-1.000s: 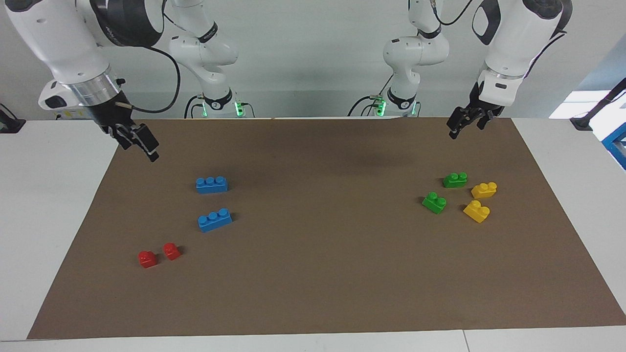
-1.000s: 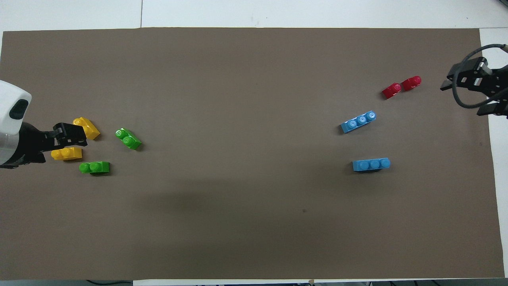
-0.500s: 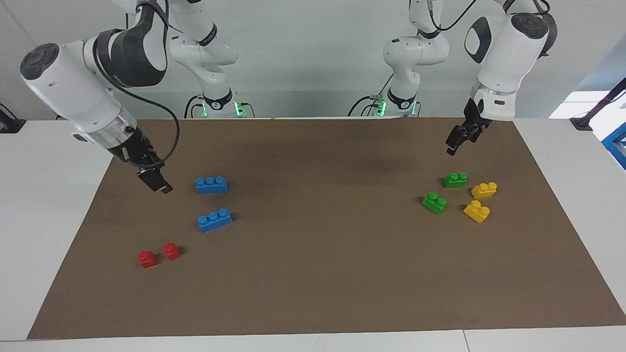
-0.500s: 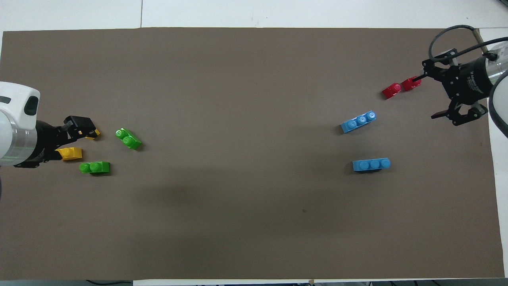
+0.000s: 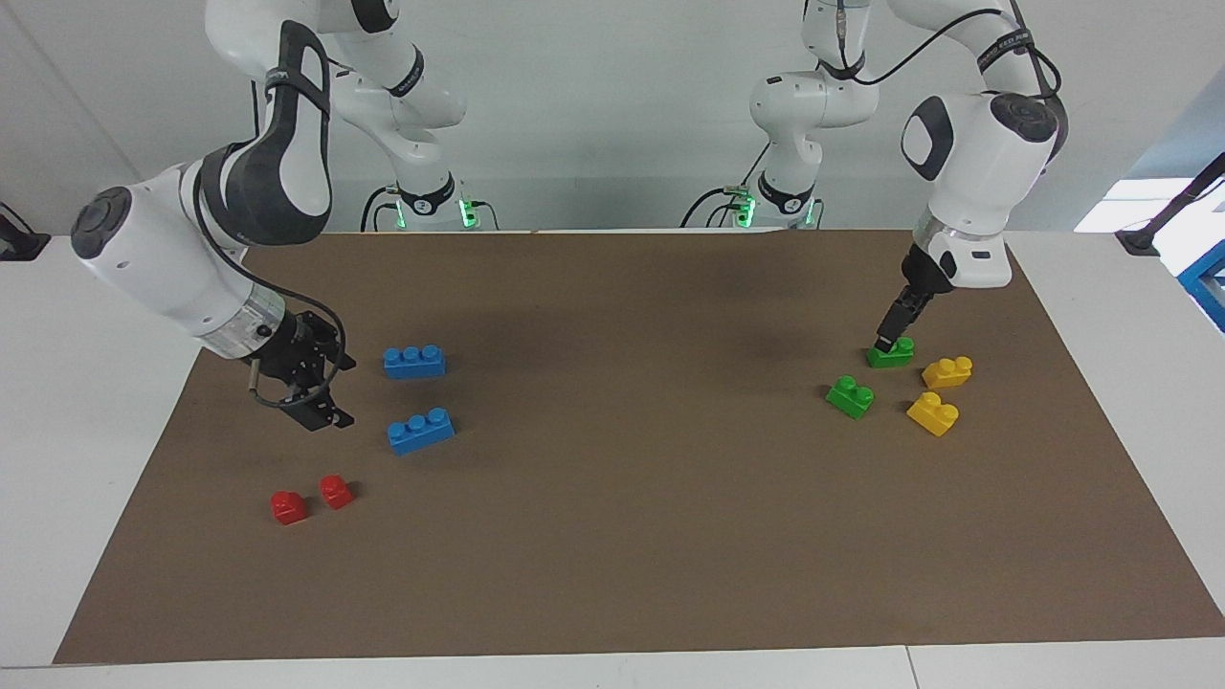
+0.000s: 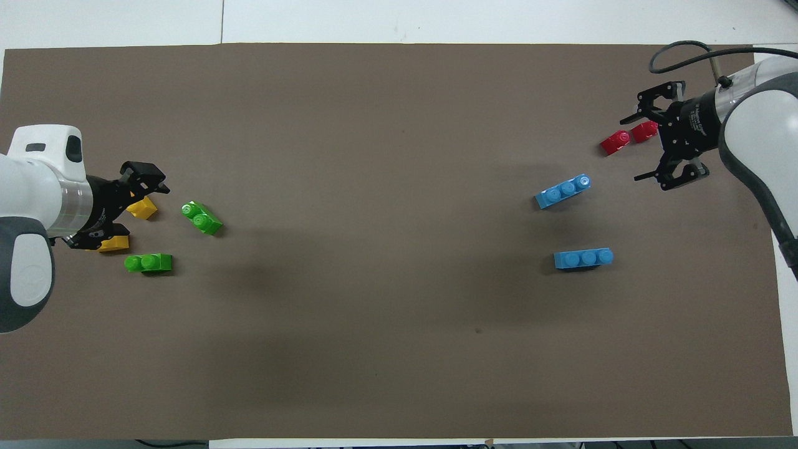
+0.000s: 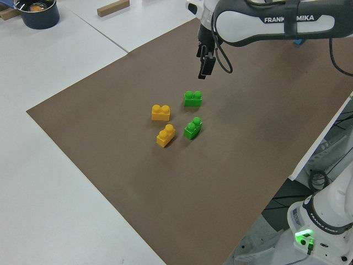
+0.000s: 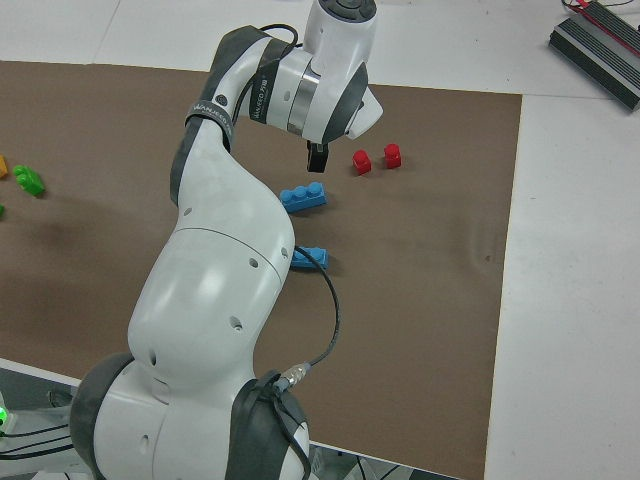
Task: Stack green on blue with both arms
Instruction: 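Grasp the green brick with the left gripper while the right gripper grasps the blue brick, then lift the green brick with the left gripper while the right gripper carries the blue brick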
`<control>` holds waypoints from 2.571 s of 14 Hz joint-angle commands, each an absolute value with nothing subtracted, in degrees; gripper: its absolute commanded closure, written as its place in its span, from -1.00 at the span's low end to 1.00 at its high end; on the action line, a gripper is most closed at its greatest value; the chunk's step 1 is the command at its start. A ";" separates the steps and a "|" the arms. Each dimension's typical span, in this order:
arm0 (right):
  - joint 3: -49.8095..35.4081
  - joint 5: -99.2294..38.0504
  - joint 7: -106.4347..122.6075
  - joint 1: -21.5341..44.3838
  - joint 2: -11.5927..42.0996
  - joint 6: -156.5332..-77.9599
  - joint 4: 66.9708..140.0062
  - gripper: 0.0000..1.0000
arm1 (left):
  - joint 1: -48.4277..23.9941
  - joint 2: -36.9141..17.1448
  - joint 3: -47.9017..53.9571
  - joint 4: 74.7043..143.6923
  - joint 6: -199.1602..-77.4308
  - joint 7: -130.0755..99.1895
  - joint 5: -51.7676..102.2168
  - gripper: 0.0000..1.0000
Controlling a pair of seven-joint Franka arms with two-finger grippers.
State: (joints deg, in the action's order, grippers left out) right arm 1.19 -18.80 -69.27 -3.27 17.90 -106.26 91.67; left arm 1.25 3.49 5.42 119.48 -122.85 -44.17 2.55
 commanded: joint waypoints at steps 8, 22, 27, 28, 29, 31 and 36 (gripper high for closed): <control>0.18 -19.95 -60.82 -3.34 24.08 -107.40 91.85 -1.00 | 1.41 -5.53 5.27 119.35 -131.64 -52.02 2.72 -1.00; 0.09 -21.27 -54.32 -1.41 26.10 -119.27 100.90 -1.00 | 1.14 -12.21 5.19 119.71 -135.35 -54.84 1.33 -1.00; 0.09 -23.54 -54.23 -1.23 25.67 -122.07 103.35 -0.91 | 1.14 -12.13 5.27 122.34 -135.53 -55.63 1.23 -1.00; 0.09 -23.82 -54.05 -1.23 25.32 -122.78 103.97 -0.57 | 1.14 -12.13 5.27 122.95 -135.70 -56.16 1.23 -1.00; 0.09 -23.91 -53.10 -1.32 25.23 -122.61 104.24 -0.10 | 0.88 -12.13 5.27 123.57 -136.40 -56.16 1.23 -1.00; 0.09 -26.09 -51.51 -1.93 25.14 -121.65 104.24 0.99 | 0.70 -12.04 5.27 124.54 -138.07 -56.95 1.23 -1.00; -0.79 -26.63 -56.31 0.78 24.87 -121.20 102.66 1.00 | 1.14 -12.65 5.27 122.70 -138.34 -56.78 1.14 -0.93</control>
State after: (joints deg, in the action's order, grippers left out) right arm -0.23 -25.40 -53.67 -0.77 26.46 -121.03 102.04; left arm 1.10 -12.72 5.48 123.11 -137.31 -55.88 2.23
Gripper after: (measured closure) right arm 0.652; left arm 0.009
